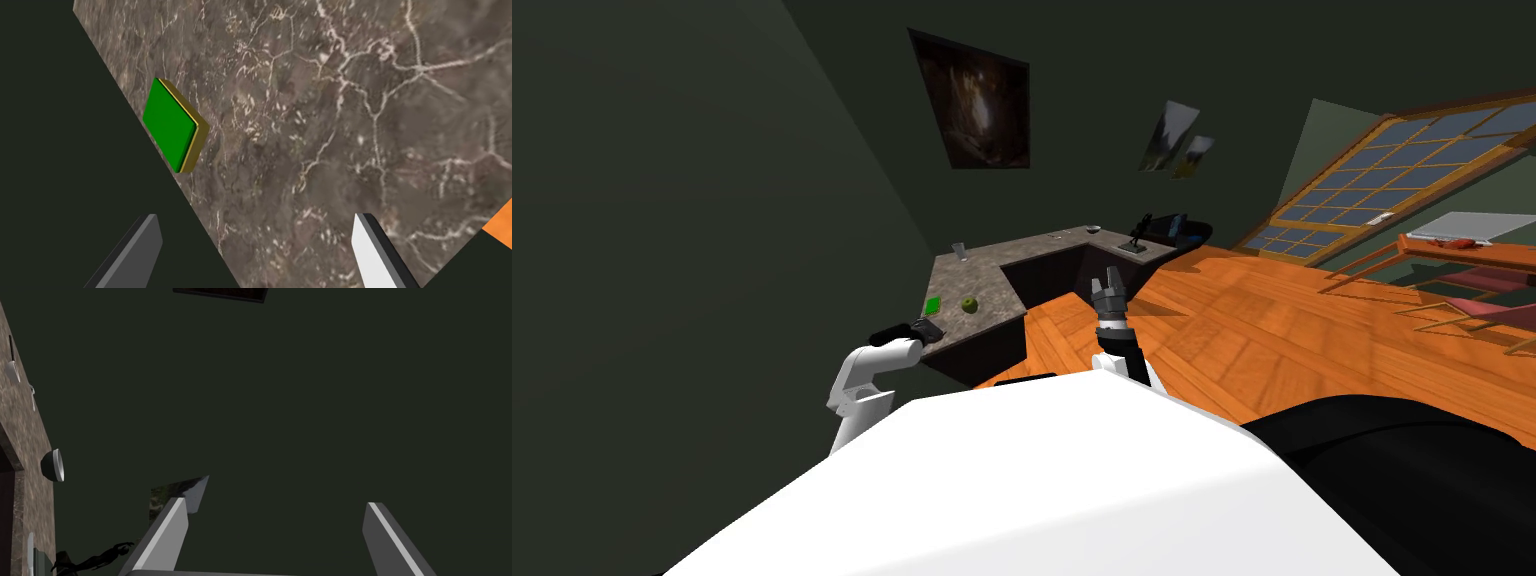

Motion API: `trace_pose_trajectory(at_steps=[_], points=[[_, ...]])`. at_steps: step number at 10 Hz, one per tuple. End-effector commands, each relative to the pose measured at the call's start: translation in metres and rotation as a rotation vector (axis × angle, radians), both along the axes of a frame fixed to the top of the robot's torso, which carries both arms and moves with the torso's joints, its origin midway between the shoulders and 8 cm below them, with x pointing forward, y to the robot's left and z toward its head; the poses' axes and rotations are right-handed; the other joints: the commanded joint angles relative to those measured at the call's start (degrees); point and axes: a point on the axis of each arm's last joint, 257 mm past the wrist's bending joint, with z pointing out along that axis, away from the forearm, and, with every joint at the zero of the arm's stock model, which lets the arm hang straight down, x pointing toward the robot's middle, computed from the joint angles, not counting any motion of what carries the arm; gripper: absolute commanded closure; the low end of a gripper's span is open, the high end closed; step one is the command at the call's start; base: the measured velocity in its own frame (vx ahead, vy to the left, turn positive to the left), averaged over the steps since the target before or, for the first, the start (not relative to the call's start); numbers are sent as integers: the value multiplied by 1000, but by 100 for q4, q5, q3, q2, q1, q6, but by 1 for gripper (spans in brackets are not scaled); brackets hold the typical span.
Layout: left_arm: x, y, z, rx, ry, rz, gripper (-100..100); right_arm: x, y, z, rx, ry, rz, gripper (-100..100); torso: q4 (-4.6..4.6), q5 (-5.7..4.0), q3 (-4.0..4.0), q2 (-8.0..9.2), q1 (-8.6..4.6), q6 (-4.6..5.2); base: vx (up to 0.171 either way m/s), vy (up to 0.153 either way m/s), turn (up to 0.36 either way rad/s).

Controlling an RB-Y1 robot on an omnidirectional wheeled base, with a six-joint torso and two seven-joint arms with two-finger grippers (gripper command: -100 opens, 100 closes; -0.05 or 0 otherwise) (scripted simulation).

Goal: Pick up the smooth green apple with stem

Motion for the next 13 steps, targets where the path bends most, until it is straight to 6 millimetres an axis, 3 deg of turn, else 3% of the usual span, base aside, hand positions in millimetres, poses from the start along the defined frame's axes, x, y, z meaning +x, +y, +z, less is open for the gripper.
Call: trace_pose_trajectory(at_steps=[1, 13], points=[[-5, 2, -7, -23, 38, 23, -100, 0, 0, 0, 0, 0, 0, 0, 0, 0, 0, 0, 0, 0, 6, -6, -49], [-21, 17, -18, -242, 229, 215, -100, 0, 0, 0, 0, 0, 0, 0, -2, 0, -3, -4, -1, -3, 14, -9, -64]])
